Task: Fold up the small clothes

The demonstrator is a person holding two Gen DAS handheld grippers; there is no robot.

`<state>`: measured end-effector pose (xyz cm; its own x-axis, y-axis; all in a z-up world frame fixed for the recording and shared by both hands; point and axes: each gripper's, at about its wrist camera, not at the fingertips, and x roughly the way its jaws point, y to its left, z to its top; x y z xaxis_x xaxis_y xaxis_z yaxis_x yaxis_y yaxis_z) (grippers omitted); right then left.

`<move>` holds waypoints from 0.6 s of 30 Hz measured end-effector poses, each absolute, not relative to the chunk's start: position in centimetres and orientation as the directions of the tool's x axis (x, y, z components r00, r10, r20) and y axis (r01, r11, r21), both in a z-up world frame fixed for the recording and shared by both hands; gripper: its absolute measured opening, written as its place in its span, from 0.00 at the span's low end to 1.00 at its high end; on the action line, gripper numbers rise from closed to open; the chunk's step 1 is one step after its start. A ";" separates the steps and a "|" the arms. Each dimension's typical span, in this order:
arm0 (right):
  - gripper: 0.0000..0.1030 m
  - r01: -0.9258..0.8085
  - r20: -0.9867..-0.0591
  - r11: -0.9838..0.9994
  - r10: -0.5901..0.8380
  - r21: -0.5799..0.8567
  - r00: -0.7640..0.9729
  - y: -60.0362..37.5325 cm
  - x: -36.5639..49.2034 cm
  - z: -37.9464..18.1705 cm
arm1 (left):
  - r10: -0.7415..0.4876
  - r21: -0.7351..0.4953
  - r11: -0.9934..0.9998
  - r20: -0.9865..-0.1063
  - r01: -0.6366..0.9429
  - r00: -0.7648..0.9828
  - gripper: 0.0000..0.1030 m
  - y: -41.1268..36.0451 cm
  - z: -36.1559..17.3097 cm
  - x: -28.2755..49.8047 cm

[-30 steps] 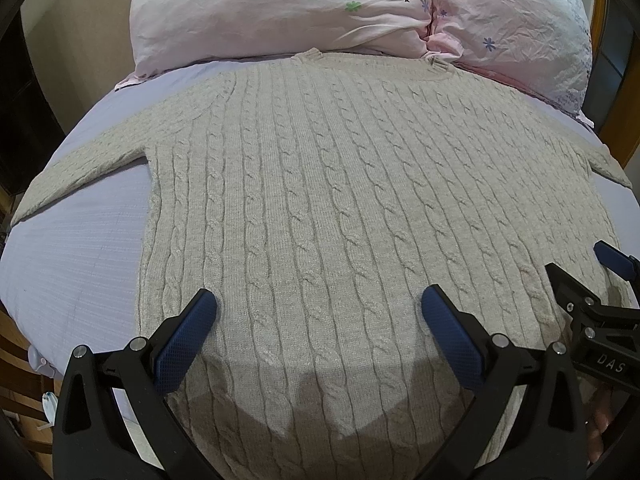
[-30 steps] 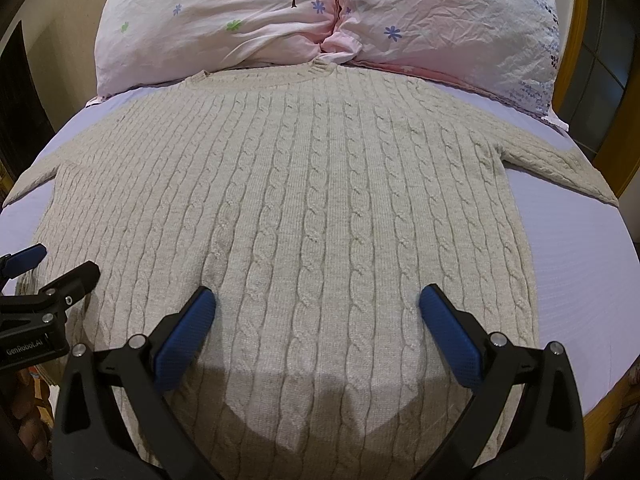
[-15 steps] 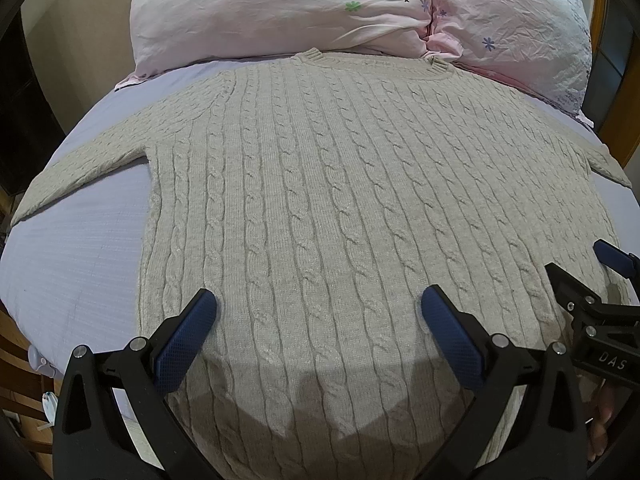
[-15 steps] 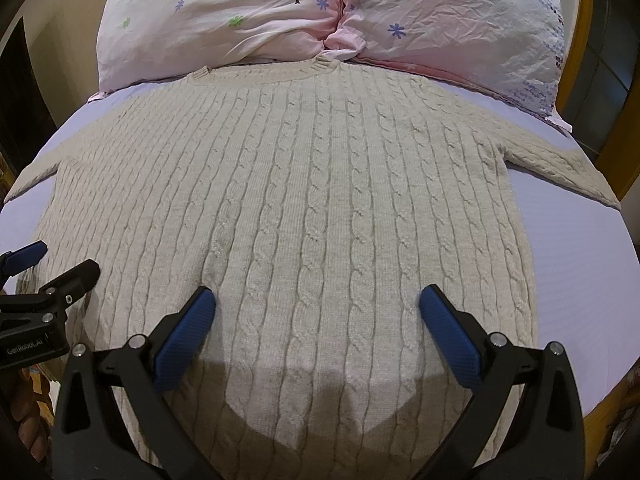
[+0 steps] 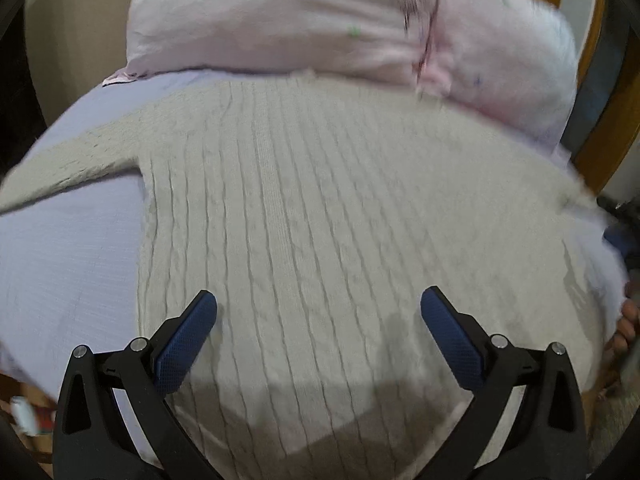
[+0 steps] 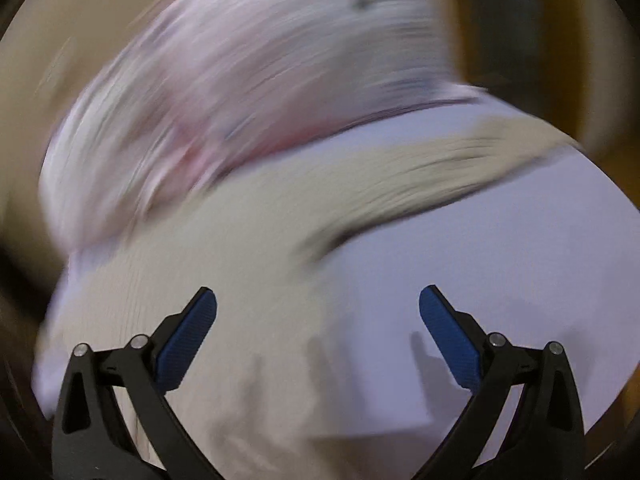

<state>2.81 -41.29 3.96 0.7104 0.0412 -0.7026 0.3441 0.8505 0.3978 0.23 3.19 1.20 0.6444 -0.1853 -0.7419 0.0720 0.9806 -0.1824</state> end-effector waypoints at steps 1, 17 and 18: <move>0.84 0.433 -0.697 0.777 0.011 0.457 0.717 -45.6 2.9 3.8 | -0.206 -0.208 0.975 -0.720 0.078 0.663 0.99 3.7 1.4 0.3; 0.29 0.706 -0.737 0.358 -0.068 0.610 0.672 -65.5 6.9 -2.5 | -0.184 -0.406 0.910 -0.573 -0.082 0.798 0.99 12.8 3.4 2.7; 0.19 0.707 -0.738 0.368 -0.077 0.604 0.670 -65.8 7.2 -2.6 | -0.175 -0.406 0.909 -0.572 -0.092 0.801 0.99 13.2 3.4 2.7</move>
